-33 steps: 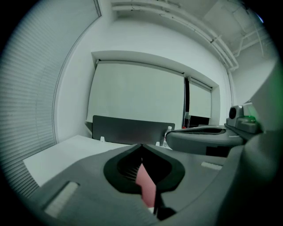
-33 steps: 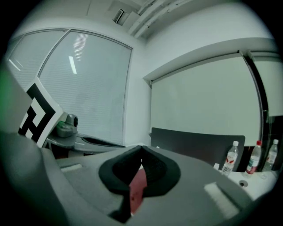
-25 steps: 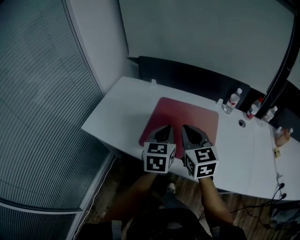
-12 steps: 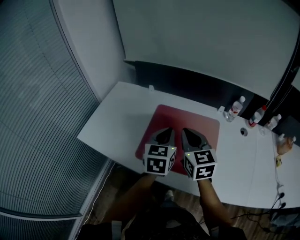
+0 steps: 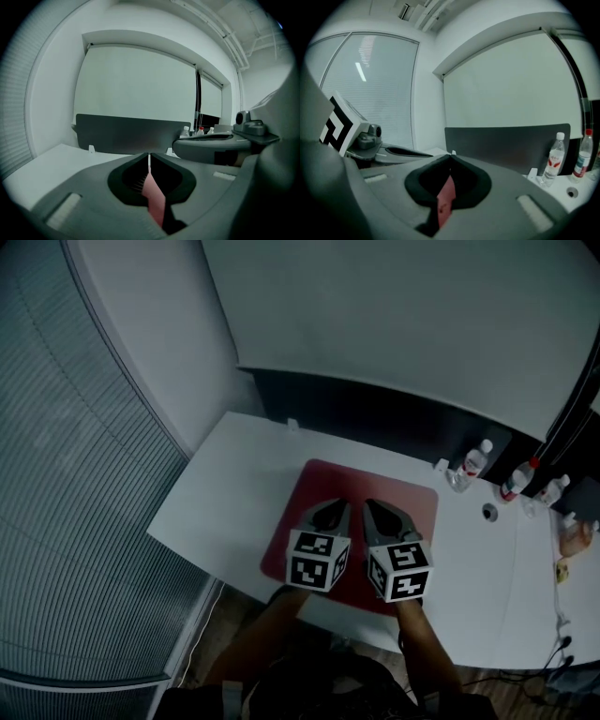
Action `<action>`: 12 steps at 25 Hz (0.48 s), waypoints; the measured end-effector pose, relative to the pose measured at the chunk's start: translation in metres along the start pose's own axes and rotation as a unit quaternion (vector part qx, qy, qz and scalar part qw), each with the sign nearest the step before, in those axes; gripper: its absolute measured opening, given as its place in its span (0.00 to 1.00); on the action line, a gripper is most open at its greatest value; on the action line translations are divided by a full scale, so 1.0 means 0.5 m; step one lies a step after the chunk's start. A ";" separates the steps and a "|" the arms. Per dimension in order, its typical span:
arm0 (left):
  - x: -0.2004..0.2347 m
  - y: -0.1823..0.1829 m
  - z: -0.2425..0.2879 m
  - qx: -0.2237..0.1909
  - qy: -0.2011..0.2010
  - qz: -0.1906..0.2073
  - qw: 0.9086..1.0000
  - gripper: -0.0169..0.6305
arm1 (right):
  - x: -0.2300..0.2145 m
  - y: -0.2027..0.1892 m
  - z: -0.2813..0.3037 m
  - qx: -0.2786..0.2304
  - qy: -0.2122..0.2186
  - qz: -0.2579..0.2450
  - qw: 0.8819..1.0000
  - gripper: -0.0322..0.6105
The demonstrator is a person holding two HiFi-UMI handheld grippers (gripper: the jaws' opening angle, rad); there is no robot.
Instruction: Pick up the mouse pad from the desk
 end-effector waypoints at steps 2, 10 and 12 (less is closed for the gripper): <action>0.000 -0.006 0.013 0.001 -0.002 0.004 1.000 0.04 | -0.014 -0.006 0.004 0.000 -0.002 0.005 1.000 0.05; 0.029 -0.043 0.054 0.018 -0.019 0.004 1.000 0.05 | -0.043 -0.045 0.020 0.013 -0.022 0.013 1.000 0.05; 0.042 -0.051 0.066 0.027 -0.031 0.002 0.999 0.07 | -0.046 -0.052 0.026 0.016 -0.033 0.011 0.999 0.05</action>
Point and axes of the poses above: the fingertips, and each gripper's own axes: z forward along the fingers, x to its left, y out of its top, the point moved 7 cm from there along -z, backward along the fingers
